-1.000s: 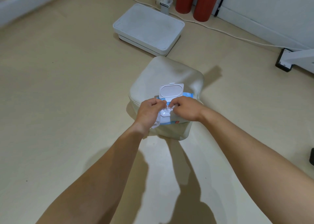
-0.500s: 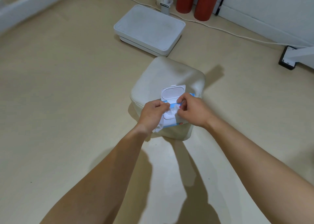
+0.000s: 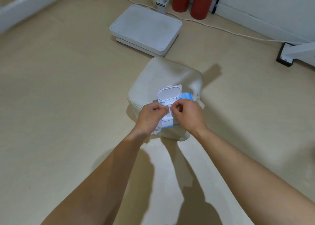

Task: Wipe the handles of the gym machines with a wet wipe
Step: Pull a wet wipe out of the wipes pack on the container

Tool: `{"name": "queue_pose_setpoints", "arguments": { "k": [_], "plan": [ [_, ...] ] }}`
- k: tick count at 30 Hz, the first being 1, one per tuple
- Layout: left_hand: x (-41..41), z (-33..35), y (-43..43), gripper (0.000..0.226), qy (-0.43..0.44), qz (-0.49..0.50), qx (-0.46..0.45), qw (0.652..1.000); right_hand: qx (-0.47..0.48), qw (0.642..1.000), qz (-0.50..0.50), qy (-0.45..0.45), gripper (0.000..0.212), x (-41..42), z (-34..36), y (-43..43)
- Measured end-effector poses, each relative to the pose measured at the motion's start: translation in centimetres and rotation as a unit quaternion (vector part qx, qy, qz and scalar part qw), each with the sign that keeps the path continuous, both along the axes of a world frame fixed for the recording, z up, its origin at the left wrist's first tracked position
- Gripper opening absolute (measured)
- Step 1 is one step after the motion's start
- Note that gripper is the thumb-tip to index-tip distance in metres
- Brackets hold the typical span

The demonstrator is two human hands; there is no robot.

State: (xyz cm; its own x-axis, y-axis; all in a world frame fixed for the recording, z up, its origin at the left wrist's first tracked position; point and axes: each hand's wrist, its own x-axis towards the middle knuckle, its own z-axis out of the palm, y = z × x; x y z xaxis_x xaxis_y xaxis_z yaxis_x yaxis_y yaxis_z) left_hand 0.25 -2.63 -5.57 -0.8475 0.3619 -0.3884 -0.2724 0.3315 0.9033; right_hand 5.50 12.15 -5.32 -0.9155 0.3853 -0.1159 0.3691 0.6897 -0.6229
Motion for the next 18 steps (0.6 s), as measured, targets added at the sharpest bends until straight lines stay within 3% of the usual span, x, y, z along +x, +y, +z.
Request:
{"name": "queue_pose_setpoints", "arguments": {
  "k": [3,6,10,11,18],
  "plan": [
    [0.4,-0.2,0.0,0.014,0.078,-0.039,-0.060,0.994,-0.099,0.992,-0.070,0.044,0.009,0.6,0.1,0.5],
    [0.6,-0.2,0.1,0.005,0.134,-0.070,-0.119,0.981,-0.153,0.985,-0.056,0.063,0.022,2.1,0.1,1.2],
    [0.8,0.2,-0.1,0.014,0.159,-0.119,-0.168,0.966,-0.123,0.992,-0.008,0.025,0.006,2.6,-0.1,0.9],
    [0.8,0.2,-0.1,0.014,0.161,-0.118,-0.171,0.965,-0.102,0.994,-0.009,0.023,0.011,2.3,-0.1,0.8],
    [0.3,-0.7,0.0,0.011,0.119,-0.065,-0.132,0.982,0.000,0.996,-0.082,0.021,0.010,0.6,-1.0,0.1]
  ]
}}
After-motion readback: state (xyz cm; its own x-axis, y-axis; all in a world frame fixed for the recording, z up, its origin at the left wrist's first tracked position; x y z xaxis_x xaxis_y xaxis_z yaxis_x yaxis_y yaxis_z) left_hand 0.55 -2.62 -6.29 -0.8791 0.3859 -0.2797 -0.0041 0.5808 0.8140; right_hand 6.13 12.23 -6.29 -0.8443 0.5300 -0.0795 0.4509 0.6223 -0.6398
